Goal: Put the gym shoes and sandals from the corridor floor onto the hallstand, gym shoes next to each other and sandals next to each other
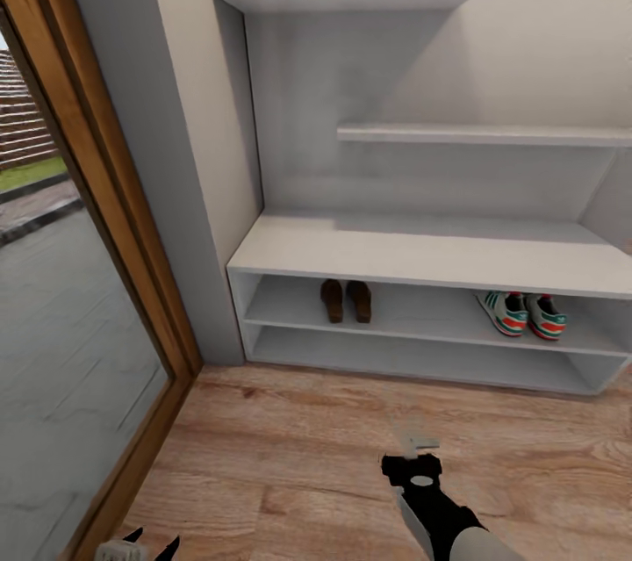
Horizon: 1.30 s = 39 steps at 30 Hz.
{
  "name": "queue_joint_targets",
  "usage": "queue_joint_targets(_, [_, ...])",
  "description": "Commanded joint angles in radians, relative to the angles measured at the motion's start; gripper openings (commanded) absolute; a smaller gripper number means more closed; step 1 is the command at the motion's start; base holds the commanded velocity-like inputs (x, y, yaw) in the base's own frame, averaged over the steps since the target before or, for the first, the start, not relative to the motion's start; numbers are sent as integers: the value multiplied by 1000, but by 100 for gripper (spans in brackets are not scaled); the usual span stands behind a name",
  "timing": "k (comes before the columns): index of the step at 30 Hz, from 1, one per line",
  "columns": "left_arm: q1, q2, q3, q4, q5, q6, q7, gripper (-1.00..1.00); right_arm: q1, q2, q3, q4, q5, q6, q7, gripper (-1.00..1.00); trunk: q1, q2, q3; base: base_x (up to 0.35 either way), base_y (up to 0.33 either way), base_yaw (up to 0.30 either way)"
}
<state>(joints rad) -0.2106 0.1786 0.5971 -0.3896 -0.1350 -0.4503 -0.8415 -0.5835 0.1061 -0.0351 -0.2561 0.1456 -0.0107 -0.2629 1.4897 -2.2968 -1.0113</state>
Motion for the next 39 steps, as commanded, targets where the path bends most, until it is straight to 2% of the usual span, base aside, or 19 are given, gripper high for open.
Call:
queue_joint_targets(1, [-1, -1, 9, 1, -10, -6, 26, 100, 0, -46, -3, 96, 8, -114, -2, 100, -1, 0, -1, -302, 0, 0])
queue_joint_targets(4, [-1, -1, 9, 1, -9, -6, 56, 100, 1, -85, -3, 171, 8, -210, -1, 100, -1, 0, -1, -284, 0, 0])
queue_joint_targets(9, [-1, -1, 9, 0, -8, -8, 85, 100, 11, -114, -2, 219, 9, -310, -1, 100, -1, 0, -1, -250, 0, 0])
queue_joint_targets(26, [-1, -2, 10, 1, -8, -8, 98, 100, 51, -123, -2, 228, 7, -338, -2, 100, -1, 0, -1, -45, 0, 0])
queue_joint_targets(27, [-1, -2, 10, 1, -8, -9, 124, 100, 61, -124, -3, 228, 6, -360, -4, 100, -1, 0, -1, 0, 0, 0])
queue_joint_targets(30, [-1, -2, 10, 1, -8, -10, 140, 100, 77, -126, -4, 228, 6, -390, -8, 100, -1, 0, -1, 0, 0, 0])
queue_joint_targets(39, [-1, -3, 10, 1, -8, -10, 147, 100, 88, -144, -6, 228, 5, -402, -9, 100, -1, 0, -1, 0, 0, 0])
